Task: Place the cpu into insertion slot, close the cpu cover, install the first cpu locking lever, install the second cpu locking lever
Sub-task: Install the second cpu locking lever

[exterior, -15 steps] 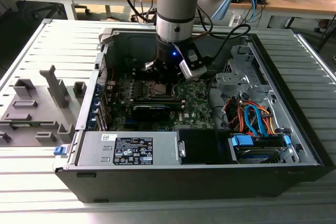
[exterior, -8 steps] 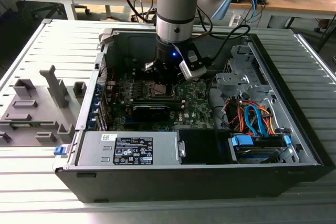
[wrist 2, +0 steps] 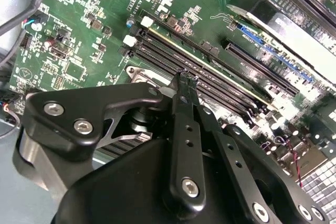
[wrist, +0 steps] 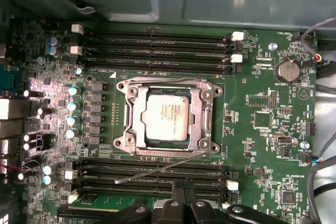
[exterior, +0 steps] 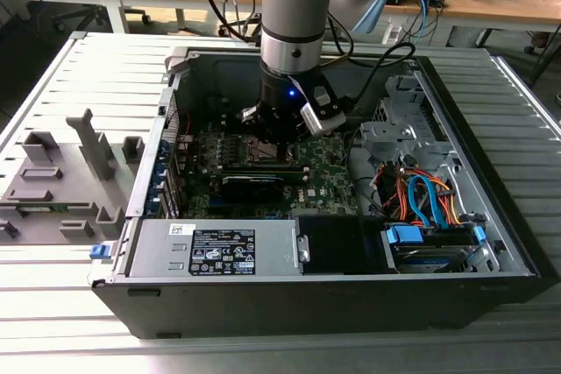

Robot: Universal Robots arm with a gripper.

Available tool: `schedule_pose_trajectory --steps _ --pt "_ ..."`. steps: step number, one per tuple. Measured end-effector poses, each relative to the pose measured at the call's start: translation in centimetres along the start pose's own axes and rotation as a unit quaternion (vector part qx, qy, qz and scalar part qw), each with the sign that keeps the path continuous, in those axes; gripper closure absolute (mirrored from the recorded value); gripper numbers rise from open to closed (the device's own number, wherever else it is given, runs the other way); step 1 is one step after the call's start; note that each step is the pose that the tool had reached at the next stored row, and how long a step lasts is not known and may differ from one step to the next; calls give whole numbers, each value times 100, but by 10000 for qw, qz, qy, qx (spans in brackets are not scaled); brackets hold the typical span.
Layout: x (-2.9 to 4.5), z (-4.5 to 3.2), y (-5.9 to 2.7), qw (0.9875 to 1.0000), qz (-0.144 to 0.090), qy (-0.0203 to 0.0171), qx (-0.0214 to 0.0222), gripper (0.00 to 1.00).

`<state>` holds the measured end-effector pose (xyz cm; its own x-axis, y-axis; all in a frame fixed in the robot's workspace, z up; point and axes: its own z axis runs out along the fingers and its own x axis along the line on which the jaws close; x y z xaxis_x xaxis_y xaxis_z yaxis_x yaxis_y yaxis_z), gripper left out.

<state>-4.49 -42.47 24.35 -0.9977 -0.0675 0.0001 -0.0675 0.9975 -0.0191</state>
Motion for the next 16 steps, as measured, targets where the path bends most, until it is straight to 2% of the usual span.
schedule_pose_trajectory --steps 5,16 --pt "-12 30 31 10000 -18 0 5 89" --pt "-13 114 38 9999 -120 -1 13 89"
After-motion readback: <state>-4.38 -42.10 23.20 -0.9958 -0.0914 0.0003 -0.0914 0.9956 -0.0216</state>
